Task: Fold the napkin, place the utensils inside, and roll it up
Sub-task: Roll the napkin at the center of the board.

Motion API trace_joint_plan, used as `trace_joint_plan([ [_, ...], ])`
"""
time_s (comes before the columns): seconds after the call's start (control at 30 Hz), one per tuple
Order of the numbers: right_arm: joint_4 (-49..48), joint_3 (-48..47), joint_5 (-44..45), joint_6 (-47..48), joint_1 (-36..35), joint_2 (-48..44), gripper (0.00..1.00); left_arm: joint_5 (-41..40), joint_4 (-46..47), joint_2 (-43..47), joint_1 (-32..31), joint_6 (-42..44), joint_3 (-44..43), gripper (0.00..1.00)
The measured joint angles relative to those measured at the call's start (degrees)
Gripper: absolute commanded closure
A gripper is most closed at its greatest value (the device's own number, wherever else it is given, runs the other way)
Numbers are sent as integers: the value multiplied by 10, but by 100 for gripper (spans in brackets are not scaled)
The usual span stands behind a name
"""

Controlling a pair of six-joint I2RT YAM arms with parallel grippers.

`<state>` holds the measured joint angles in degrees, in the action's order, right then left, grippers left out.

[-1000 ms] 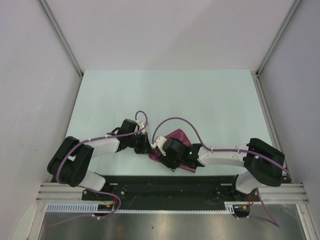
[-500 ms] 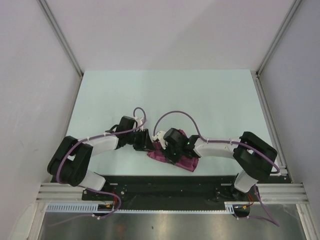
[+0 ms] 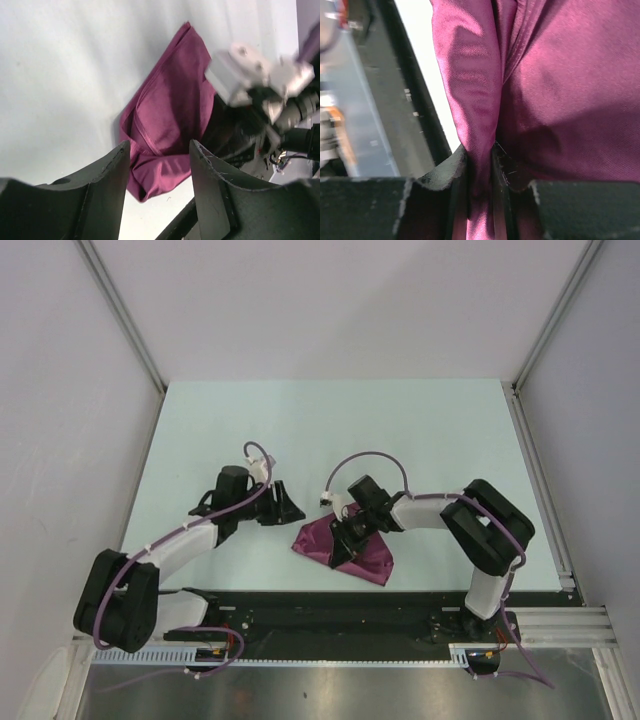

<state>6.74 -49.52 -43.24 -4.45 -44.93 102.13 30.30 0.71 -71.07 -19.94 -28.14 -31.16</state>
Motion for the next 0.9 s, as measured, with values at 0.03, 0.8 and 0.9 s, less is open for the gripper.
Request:
trace_joint_plan([
  [0.03, -7, 0, -29, -5, 14, 13, 80, 2, 10, 4, 0, 0, 9, 45],
  [0.8, -58, 0, -227, -70, 103, 121, 80, 30, 102, -41, -69, -5, 80, 53],
  [0.9, -61, 0, -232, -76, 104, 125, 78, 30, 110, -50, -74, -10, 80, 69],
])
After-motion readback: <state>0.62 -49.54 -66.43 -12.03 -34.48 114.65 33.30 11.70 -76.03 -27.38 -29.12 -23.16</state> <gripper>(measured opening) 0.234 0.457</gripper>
